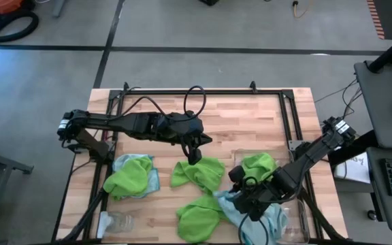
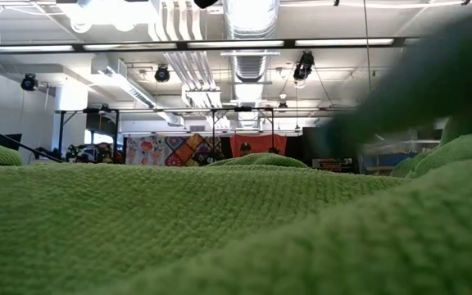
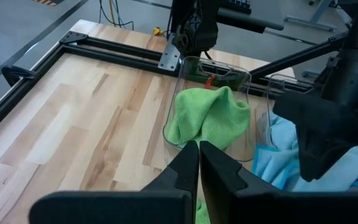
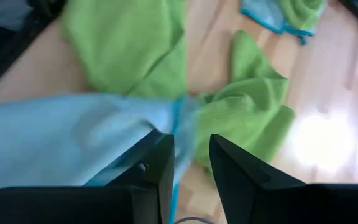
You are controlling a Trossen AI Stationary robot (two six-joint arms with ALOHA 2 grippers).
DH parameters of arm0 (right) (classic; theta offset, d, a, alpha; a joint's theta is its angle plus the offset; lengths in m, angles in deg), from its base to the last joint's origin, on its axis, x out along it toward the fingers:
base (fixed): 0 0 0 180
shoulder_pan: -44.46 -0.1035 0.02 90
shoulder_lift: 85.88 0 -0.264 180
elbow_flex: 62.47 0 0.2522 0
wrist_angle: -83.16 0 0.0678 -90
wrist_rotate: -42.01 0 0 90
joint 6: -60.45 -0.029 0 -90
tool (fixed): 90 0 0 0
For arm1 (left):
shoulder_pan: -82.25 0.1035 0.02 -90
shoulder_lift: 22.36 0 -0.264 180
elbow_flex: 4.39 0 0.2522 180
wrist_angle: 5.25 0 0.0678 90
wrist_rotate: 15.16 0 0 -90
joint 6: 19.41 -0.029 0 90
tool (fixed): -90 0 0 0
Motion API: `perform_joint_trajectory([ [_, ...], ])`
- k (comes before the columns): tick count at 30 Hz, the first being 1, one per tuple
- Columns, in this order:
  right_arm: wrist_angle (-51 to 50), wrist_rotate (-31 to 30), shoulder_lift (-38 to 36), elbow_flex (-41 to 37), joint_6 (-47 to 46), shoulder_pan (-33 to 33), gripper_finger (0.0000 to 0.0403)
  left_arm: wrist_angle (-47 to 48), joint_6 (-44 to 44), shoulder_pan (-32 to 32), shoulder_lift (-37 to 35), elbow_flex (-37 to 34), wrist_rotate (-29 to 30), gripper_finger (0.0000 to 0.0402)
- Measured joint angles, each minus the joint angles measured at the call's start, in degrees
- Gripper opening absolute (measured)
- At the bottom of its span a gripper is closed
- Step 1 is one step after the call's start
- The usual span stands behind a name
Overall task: Sort microfiber towel by color & place in baskets
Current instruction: Put the blue microfiber cloth into the bottom transparent bin, then put the green microfiber cloth into the top transparent bin
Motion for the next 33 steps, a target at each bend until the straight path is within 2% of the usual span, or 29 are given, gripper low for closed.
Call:
perform_joint_trajectory([
  [5, -0.60, 1.23, 0.00, 0.00, -4.32, -0.10, 0.0104, 0.00, -0.01, -0.01, 0.00, 0.00, 0.00, 0.0000],
  [12, -10.42, 3.13, -0.02, 0.72, -15.34, -0.10, 0.0089, 0.00, 0.00, -0.02, 0.00, 0.00, 0.00, 0.0000],
  [15, -10.15, 3.24, -0.02, 1.06, -18.36, -0.10, 0.0082, 0.00, 0.00, -0.01, 0.00, 0.00, 0.00, 0.0000],
  [19, -8.33, 1.20, -0.04, 1.07, -15.50, 0.18, 0.0074, -0.02, 0.00, 0.00, 0.00, 0.00, 0.00, 0.0000],
  [24, -7.98, -5.17, -0.04, 1.07, -14.01, 0.73, 0.0070, 0.00, -0.01, -0.02, 0.02, 0.00, 0.00, 0.0000],
  [33, -7.91, -5.33, -0.07, 1.07, -13.85, 1.91, 0.0069, 0.00, -0.01, 0.00, 0.02, 0.00, 0.00, 0.0000],
])
